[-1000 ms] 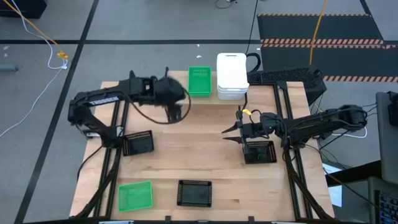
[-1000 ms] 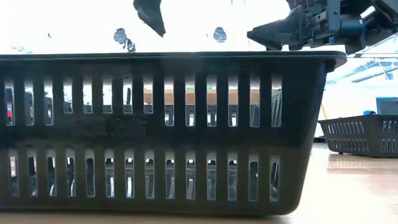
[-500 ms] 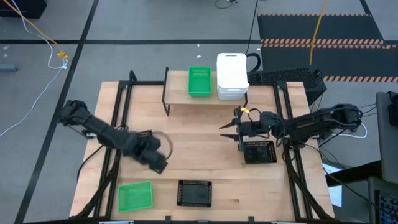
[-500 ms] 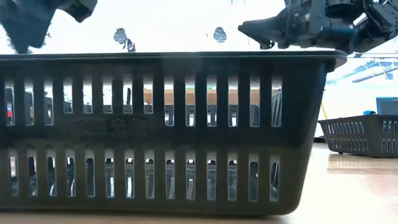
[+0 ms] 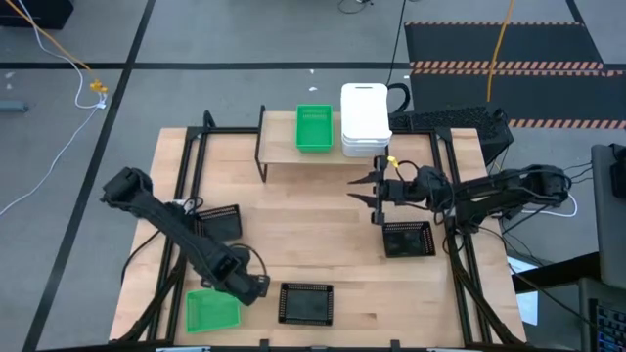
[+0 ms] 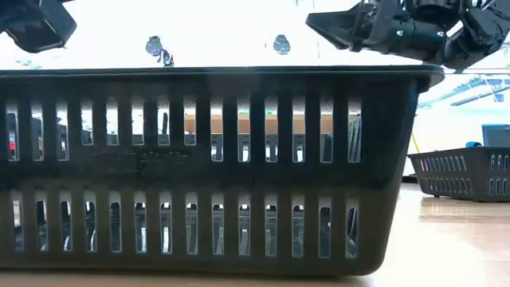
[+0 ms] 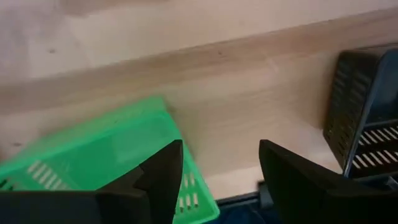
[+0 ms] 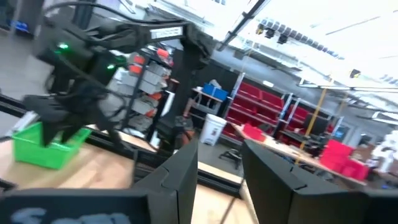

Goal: Stack baskets on shelf by color
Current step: Stack the green bin on top of the other green bin on the shelf

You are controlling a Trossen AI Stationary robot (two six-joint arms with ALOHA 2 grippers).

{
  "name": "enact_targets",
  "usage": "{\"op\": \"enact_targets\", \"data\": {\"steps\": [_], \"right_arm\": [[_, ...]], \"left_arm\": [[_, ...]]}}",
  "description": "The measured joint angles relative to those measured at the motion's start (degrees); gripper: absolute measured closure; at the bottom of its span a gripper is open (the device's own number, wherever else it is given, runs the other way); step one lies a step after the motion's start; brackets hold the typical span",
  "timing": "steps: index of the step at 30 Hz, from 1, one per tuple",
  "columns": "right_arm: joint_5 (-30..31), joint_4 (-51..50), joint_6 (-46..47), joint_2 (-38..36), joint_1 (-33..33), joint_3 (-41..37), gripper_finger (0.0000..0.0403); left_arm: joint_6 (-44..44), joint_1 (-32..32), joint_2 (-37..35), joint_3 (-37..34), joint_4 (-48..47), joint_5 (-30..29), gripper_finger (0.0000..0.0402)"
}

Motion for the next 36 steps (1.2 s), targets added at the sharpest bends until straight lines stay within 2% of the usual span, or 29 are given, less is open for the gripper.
{"op": "enact_targets", "data": {"steps": [3,9,16,18,21,26,29,33,36], "right_arm": [[0.0,0.02,-0.13,0.0,-1.3,0.61,0.0282],[-0.02,0.39,-0.31,0.0,-2.64,0.9,0.0282],[-0.22,1.15,-0.31,0.0,-2.96,1.07,0.0282],[-0.24,1.13,-0.31,0.0,-2.96,1.07,0.0282],[-0.25,0.86,-0.27,0.0,-2.96,1.07,0.0282],[-0.26,0.21,-0.16,0.0,-2.96,1.09,0.0282],[-0.26,-0.44,-0.11,0.0,-2.96,1.09,0.0282],[-0.26,-1.15,-0.11,0.0,-2.96,1.09,0.0282],[-0.26,-2.11,-0.11,0.0,-2.96,1.09,0.0282]], "left_arm": [[-0.88,0.35,1.33,0.06,4.01,2.92,0.0188],[-5.67,-1.26,3.15,0.01,2.74,9.33,0.0188],[-8.29,-3.0,3.08,0.04,0.82,8.34,0.0195],[-5.83,-2.67,3.67,-0.51,0.53,7.67,0.0211],[-2.4,-2.16,3.86,-2.66,1.96,7.45,0.0257],[2.55,0.26,3.85,-6.86,13.04,7.18,0.0345],[6.43,1.67,3.7,-7.18,16.4,7.24,0.0385],[9.87,2.73,3.12,-3.92,16.11,7.15,0.0383],[13.24,2.91,2.7,1.52,13.73,6.48,0.0377]]}}
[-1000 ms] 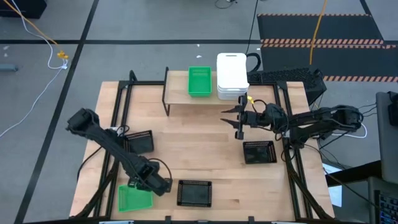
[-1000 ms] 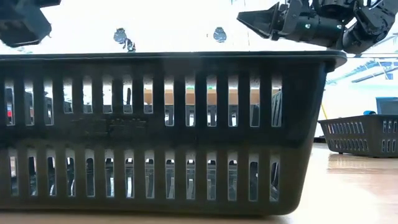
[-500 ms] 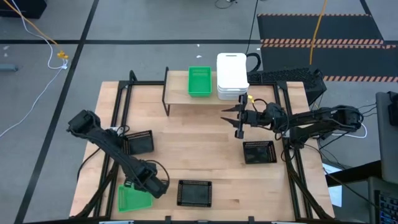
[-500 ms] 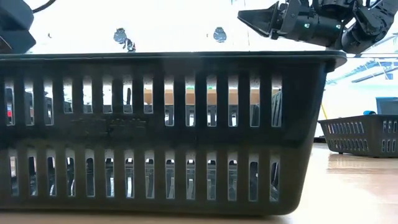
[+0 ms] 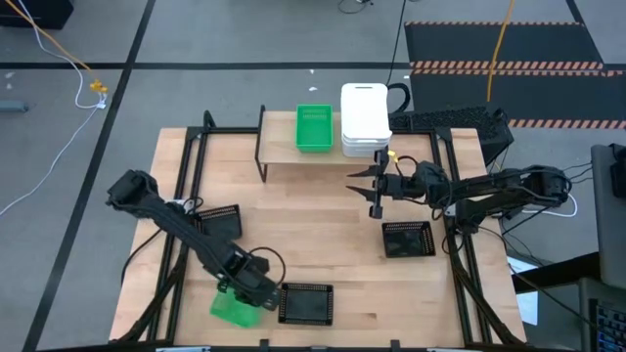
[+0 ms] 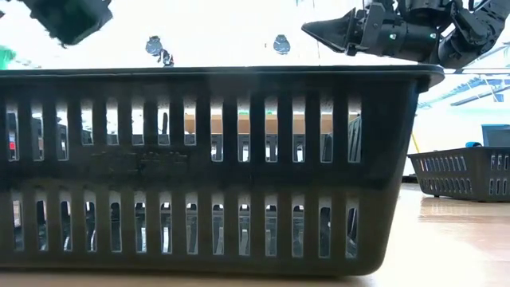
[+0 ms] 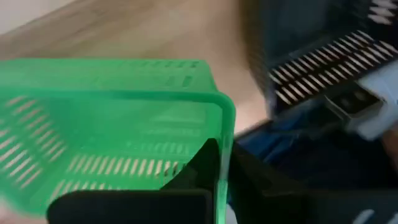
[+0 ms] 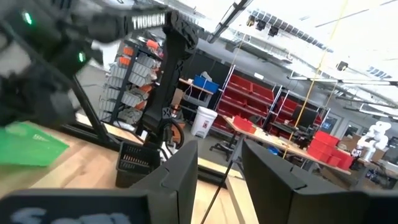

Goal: Stack baskets on shelf by color
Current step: Stack the green bin on top of the other green bin on the shelf

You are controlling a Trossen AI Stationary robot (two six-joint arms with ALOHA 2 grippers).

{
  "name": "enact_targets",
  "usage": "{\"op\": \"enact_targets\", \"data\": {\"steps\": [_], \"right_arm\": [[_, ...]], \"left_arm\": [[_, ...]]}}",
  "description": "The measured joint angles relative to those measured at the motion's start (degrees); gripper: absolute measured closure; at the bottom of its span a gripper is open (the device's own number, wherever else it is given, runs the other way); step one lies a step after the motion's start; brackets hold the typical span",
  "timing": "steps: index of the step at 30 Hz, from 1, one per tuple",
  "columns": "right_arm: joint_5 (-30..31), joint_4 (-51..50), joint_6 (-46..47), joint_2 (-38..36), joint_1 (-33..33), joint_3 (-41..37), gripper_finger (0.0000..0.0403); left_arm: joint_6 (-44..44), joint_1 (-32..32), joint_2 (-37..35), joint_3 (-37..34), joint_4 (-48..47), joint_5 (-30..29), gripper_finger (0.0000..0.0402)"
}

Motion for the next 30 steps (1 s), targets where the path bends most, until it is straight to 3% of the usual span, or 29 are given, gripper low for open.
{"op": "enact_targets", "data": {"steps": [5,8,13,18,22,26,30], "right_arm": [[-0.02,-0.93,1.31,0.0,0.0,0.0,0.0282],[-0.02,-1.13,2.9,-0.02,0.0,0.0,0.0282],[-0.39,-1.85,4.53,-0.02,0.09,0.0,0.0279],[-3.1,-5.05,4.55,-0.04,0.09,0.77,0.0265],[-3.0,-11.33,4.56,-0.02,0.09,2.72,0.0252],[-2.95,-18.15,4.75,-0.02,0.09,4.28,0.0239],[-2.95,-23.46,6.31,-0.02,0.09,5.35,0.0228]], "left_arm": [[10.17,1.36,0.01,12.02,-14.13,-3.46,0.0393],[21.33,3.9,0.03,18.01,-28.66,-7.96,0.0389],[37.28,11.64,-0.02,19.79,-39.64,-15.22,0.0394],[55.18,22.34,1.61,15.23,-26.37,-16.2,0.039],[66.98,27.91,4.37,13.37,-14.36,-13.35,0.0393],[74.21,30.92,8.49,13.35,-9.93,-11.29,0.0393],[77.67,31.97,12.55,13.3,-7.16,-8.89,0.0367]]}}
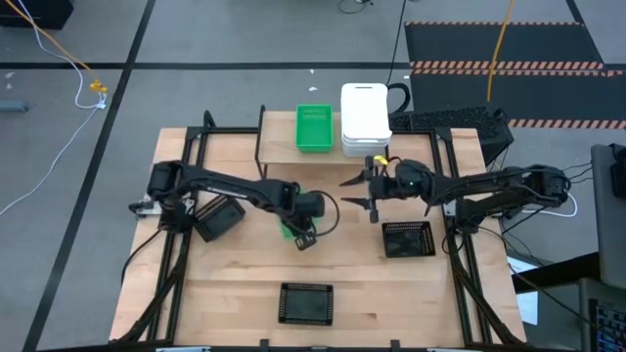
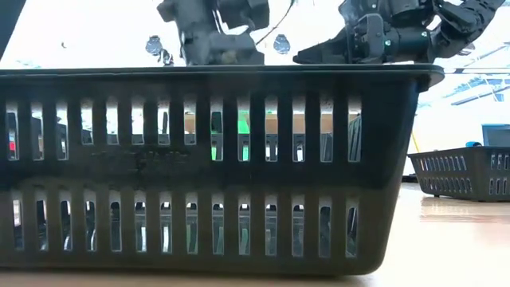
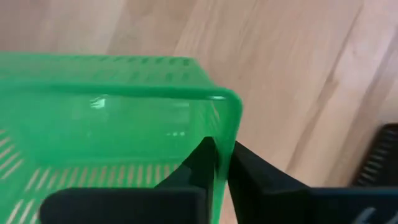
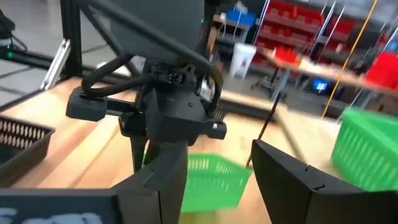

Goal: Stack baskets on shelf by color
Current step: Stack the green bin on top of the other green bin on the shelf

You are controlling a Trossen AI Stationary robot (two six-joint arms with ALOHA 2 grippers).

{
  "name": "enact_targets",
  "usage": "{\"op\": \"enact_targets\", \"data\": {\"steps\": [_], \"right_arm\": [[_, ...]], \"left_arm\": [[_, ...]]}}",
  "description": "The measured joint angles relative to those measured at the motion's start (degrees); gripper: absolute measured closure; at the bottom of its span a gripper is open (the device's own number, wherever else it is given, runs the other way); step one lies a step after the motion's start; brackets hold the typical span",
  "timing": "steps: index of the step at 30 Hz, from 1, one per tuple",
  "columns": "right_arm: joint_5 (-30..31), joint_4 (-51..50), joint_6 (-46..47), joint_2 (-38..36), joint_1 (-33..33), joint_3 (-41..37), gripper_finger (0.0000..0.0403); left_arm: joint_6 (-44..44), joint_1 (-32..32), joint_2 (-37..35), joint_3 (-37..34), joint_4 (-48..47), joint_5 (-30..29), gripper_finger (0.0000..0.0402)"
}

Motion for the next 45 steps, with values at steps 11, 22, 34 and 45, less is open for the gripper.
{"op": "enact_targets", "data": {"steps": [11,22,34,45], "right_arm": [[0.13,-29.89,4.25,0.02,1.69,10.74,0.0223],[7.91,-32.02,2.31,12.2,8.88,19.11,0.0223],[7.65,-33.42,0.96,29.91,11.47,31.52,0.0223],[6.15,-33.73,0.61,37.81,12.44,33.36,0.0225]], "left_arm": [[4.2,-0.86,-1.44,0.07,1.36,-1.07,0.0251],[-2.48,-8.15,-16.9,-0.44,-11.39,-33.33,0.0198],[-3.18,-10.84,-38.83,-24.67,4.91,-51.72,0.0247],[-12.63,-9.92,-53.27,-36.23,8.58,-50.08,0.0274]]}}
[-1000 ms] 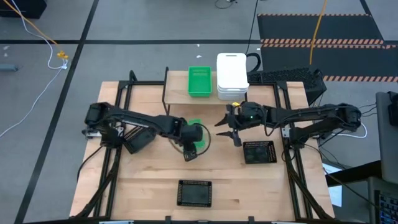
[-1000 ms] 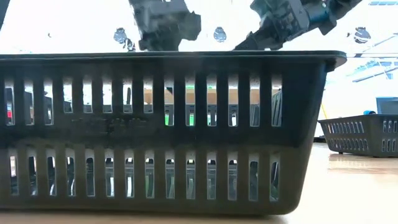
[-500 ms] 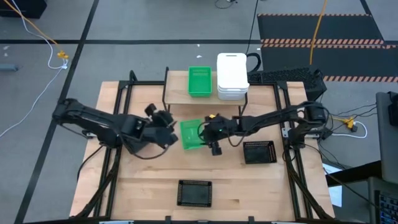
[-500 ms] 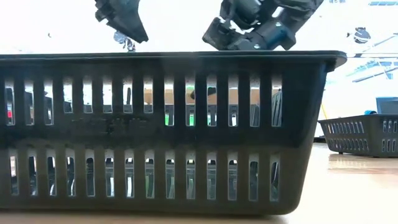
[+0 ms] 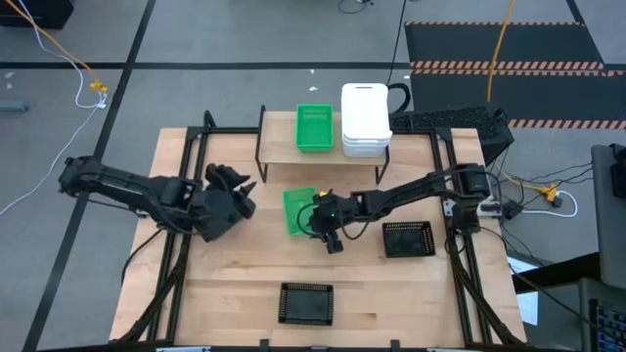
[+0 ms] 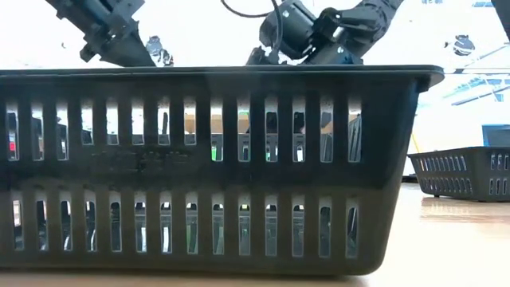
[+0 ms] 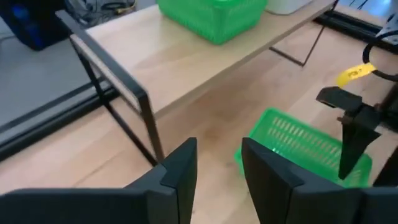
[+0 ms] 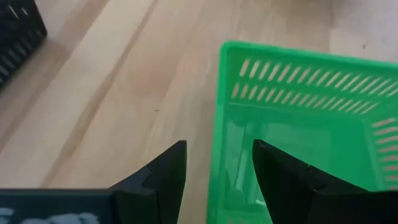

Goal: Stack baskets on shelf by color
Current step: Stack the green bin on top of the other green bin on the shelf

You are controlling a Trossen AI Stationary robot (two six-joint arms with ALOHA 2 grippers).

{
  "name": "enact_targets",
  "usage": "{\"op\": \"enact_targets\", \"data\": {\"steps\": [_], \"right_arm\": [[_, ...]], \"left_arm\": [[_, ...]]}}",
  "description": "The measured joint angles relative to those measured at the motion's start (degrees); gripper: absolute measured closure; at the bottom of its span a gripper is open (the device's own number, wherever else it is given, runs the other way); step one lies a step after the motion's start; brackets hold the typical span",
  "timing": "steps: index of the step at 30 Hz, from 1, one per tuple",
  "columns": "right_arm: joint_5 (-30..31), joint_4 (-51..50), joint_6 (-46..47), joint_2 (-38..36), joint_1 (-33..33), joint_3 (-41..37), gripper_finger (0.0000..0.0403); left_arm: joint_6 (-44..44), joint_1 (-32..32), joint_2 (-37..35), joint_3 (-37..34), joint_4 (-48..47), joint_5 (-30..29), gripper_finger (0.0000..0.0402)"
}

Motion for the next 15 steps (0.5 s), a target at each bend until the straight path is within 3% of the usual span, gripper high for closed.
{"op": "enact_targets", "data": {"steps": [4,10,15], "right_arm": [[0.02,-0.58,-1.77,1.27,0.23,-0.04,0.0253],[-1.16,-8.88,-7.78,0.07,0.28,3.93,0.0387],[-4.55,-23.71,-14.27,-4.61,0.26,13.07,0.0398]], "left_arm": [[0.97,-1.2,-1.46,-0.03,2.23,0.07,0.0275],[4.64,-2.31,-1.51,-0.04,5.77,0.02,0.0275],[4.74,-3.11,-1.51,-0.03,5.56,0.05,0.0275]]}}
